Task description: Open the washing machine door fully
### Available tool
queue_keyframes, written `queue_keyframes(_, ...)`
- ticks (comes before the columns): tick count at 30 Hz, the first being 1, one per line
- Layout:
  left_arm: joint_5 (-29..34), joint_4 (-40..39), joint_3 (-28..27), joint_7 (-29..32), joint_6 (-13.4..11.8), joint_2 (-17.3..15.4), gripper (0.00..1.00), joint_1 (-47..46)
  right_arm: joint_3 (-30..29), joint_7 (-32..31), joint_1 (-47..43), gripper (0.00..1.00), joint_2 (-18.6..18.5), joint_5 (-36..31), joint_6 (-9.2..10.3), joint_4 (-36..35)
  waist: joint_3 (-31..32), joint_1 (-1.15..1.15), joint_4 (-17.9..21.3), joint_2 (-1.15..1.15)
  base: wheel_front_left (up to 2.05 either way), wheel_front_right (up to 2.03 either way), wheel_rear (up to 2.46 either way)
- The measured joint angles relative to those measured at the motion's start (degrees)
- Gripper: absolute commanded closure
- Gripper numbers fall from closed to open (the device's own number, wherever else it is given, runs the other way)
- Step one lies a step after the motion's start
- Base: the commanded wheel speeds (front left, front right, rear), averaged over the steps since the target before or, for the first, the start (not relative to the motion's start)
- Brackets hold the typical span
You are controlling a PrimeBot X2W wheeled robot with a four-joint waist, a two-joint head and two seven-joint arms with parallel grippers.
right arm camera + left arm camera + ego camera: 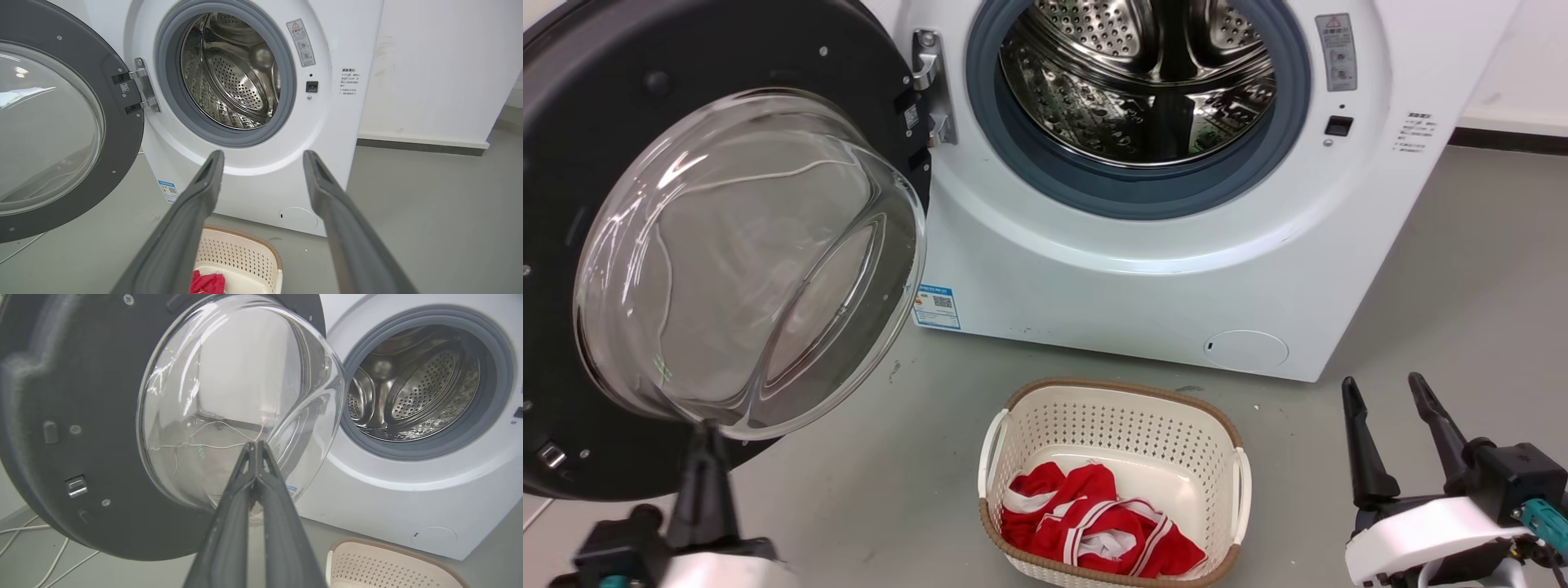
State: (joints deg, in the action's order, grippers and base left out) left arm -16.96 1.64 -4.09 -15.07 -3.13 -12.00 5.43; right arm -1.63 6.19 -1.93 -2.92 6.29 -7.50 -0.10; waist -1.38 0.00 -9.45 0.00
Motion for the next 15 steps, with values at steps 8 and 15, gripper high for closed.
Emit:
queue_keyframes(8,3.09,-0.26,4.78,0.00,2.79,2.20,0.00,-2.61,-0.34,-0.26,-0.12,0.00,0.00,-1.30,-0.01,-0.79,0.28,0.00,2.70,0.00,0.00,0.00,0.00)
queue_keyframes(15,4.93,1.05,6.47,0.00,3.56,2.80,0.00,-6.13,-0.92,-0.67,-0.06,0.00,0.00,-2.10,-0.01,-1.38,0.24,0.00,6.21,0.00,0.00,0.00,0.00)
